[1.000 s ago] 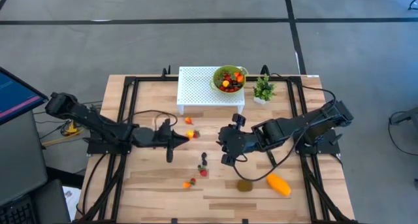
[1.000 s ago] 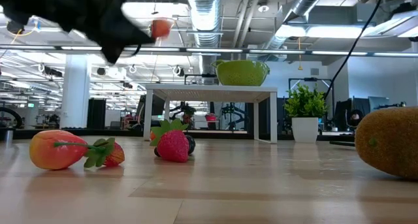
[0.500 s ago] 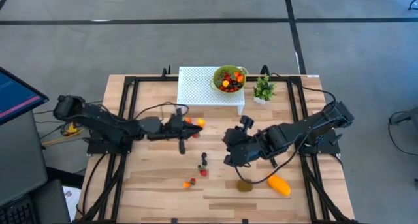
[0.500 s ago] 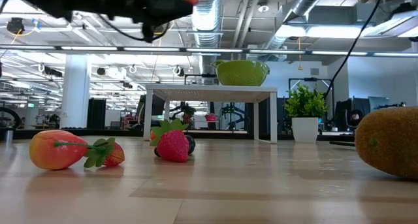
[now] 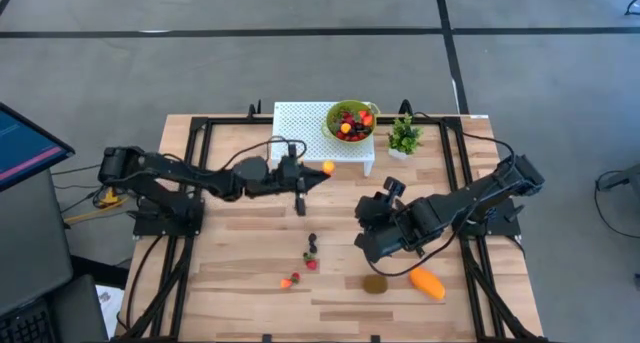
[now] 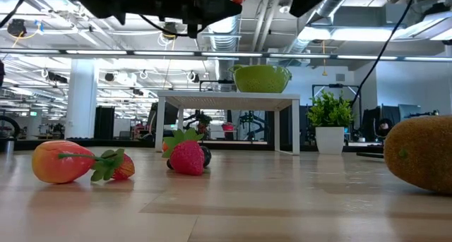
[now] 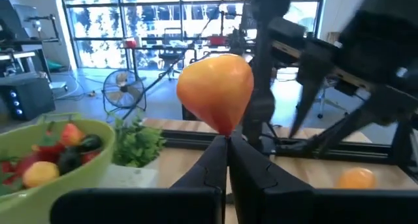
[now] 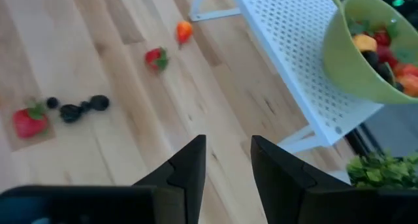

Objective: Pick & Place Fruit
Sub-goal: Put the yellow pear into the green strainer bowl

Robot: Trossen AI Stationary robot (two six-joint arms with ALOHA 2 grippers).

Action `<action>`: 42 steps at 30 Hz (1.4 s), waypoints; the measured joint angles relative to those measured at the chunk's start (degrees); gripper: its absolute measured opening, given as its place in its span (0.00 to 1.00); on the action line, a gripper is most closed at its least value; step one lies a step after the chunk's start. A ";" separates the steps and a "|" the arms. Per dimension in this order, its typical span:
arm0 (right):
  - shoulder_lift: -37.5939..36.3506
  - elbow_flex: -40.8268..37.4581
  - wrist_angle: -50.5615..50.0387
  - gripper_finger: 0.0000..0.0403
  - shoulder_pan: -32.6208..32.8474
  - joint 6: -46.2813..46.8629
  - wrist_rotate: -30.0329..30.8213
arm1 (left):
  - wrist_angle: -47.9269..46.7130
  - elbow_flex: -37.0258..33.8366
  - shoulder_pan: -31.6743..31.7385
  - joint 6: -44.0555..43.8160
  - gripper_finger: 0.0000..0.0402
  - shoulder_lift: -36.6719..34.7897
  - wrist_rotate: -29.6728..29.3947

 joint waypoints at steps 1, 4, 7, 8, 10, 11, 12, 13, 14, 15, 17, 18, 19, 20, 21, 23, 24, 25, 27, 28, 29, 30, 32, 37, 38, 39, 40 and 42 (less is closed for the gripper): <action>-0.16 -0.77 0.04 0.29 0.18 0.91 0.62 | -0.32 0.25 0.92 0.01 0.00 0.00 0.77; -1.02 -3.10 1.35 0.29 0.76 2.67 1.39 | -1.53 1.58 3.58 0.03 0.00 0.00 3.71; -2.82 -6.58 3.53 0.29 1.11 2.87 1.12 | -4.39 3.17 6.28 0.06 0.00 0.00 5.75; -3.35 -7.47 6.13 0.29 1.31 2.84 0.87 | -5.23 3.78 7.25 0.06 0.00 0.00 6.49; -5.15 -10.22 10.11 0.29 1.34 2.14 0.56 | -7.23 5.10 9.37 0.06 0.00 0.00 7.77; -6.05 -11.73 11.74 0.29 1.44 1.39 0.08 | -8.43 5.72 10.39 0.05 0.00 0.00 8.46; -6.94 -12.97 15.38 0.29 1.64 0.12 -0.69 | -9.81 6.30 11.42 0.06 0.00 0.00 9.11; -8.11 -14.52 19.11 0.29 1.73 -1.38 -1.53 | -11.23 7.02 12.38 0.24 0.00 0.00 9.71; -9.49 -16.33 21.70 0.29 1.73 -3.07 -2.41 | -12.56 7.87 13.27 1.09 0.00 0.00 10.02; -10.70 -18.00 25.11 0.29 1.70 -5.00 -3.66 | -13.72 8.77 14.08 2.21 0.00 0.00 10.30; -13.31 -21.60 34.30 0.29 1.49 -8.99 -7.30 | -16.07 10.58 15.62 4.37 0.00 0.00 10.47; -14.64 -23.46 38.14 0.29 1.15 -11.28 -9.20 | -17.42 11.61 16.29 5.38 0.00 0.00 10.48; -15.88 -25.24 42.85 0.29 0.78 -13.56 -11.80 | -18.60 12.66 17.00 6.33 0.00 0.00 10.48; -17.03 -26.96 47.82 0.29 0.28 -15.81 -15.22 | -19.89 13.65 17.70 7.38 0.00 0.00 10.52; -18.16 -28.65 51.68 0.29 -0.31 -17.71 -18.28 | -21.05 14.59 18.36 7.84 0.00 -0.02 10.52; -20.02 -31.54 59.02 0.29 -1.54 -20.39 -23.39 | -22.47 16.00 19.48 8.64 0.00 0.32 10.66; -20.78 -32.66 61.85 0.29 -2.18 -21.17 -25.15 | -23.67 16.43 20.02 8.68 0.00 0.39 10.69; -21.52 -33.62 63.45 0.29 -2.73 -21.30 -25.91 | -24.41 16.69 20.45 8.76 0.00 0.62 10.67; -22.32 -34.64 65.42 0.29 -3.70 -21.18 -26.66 | -24.61 16.95 21.01 8.97 0.00 1.51 10.65; -22.59 -34.91 65.46 0.29 -4.16 -20.94 -26.69 | -25.03 16.85 21.27 8.97 0.00 2.00 10.70; -22.75 -35.09 65.36 0.29 -4.55 -20.86 -26.69 | -24.68 16.87 21.38 9.04 0.00 2.80 10.74; -22.70 -35.10 65.53 0.29 -4.89 -20.81 -26.69 | -24.84 16.87 21.53 9.04 0.00 3.50 10.80; -22.64 -35.08 65.51 0.29 -5.46 -20.78 -26.68 | -24.61 16.87 21.53 9.14 0.00 5.28 10.80; -22.62 -35.08 65.44 0.29 -5.93 -20.78 -26.69 | -23.91 16.85 21.49 10.72 0.01 8.55 10.78; -22.62 -35.08 65.44 0.29 -5.91 -20.78 -26.69 | -23.95 16.87 21.49 10.76 0.01 8.98 10.78; -22.62 -35.08 65.44 0.29 -5.91 -20.78 -26.69 | -23.93 16.85 21.49 10.76 0.01 9.39 10.78; -22.62 -35.08 65.44 0.29 -5.89 -20.78 -26.69 | -23.90 16.85 21.50 10.77 0.01 9.63 10.76; -22.62 -35.08 65.44 0.29 -5.88 -20.80 -26.69 | -22.66 16.83 21.49 10.89 0.01 10.01 10.76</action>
